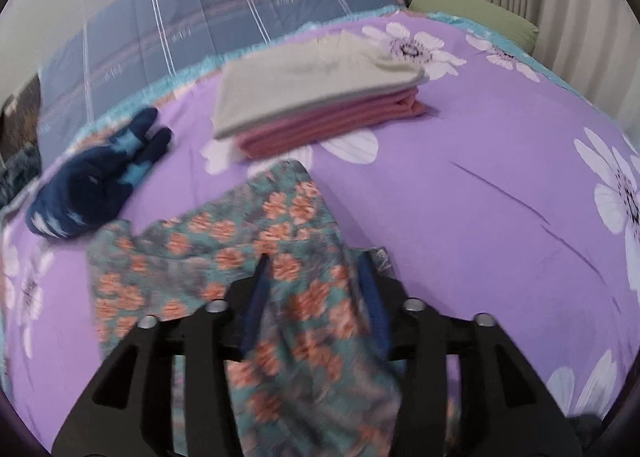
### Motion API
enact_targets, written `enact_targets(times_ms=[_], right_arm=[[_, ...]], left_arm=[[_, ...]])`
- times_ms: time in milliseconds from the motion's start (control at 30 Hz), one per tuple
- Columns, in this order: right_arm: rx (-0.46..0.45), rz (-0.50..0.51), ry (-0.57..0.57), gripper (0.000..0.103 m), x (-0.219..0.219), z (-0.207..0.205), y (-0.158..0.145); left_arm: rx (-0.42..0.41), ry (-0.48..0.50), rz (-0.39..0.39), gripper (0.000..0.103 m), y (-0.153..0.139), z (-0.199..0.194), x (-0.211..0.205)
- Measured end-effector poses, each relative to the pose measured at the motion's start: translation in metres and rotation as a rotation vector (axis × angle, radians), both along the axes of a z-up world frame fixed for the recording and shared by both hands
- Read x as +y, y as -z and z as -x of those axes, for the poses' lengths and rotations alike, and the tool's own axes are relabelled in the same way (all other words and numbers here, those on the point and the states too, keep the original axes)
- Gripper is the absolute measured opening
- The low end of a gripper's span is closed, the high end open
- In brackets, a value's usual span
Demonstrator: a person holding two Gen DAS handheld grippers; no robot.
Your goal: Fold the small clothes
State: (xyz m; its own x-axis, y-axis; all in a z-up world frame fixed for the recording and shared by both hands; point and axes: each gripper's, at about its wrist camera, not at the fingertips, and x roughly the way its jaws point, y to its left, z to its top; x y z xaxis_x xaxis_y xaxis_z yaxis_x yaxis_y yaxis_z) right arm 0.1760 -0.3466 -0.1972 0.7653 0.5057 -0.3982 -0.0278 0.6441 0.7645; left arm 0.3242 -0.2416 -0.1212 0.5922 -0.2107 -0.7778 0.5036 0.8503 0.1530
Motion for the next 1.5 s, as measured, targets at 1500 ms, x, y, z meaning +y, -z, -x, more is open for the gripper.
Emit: enact_targets(times_ms=[1500], right_arm=[[-0.004,0.632,-0.491,0.015,0.038,-0.015,-0.019]], left_arm=[[-0.036,-0.249,0.036,0.076,0.054,0.143,0.186]])
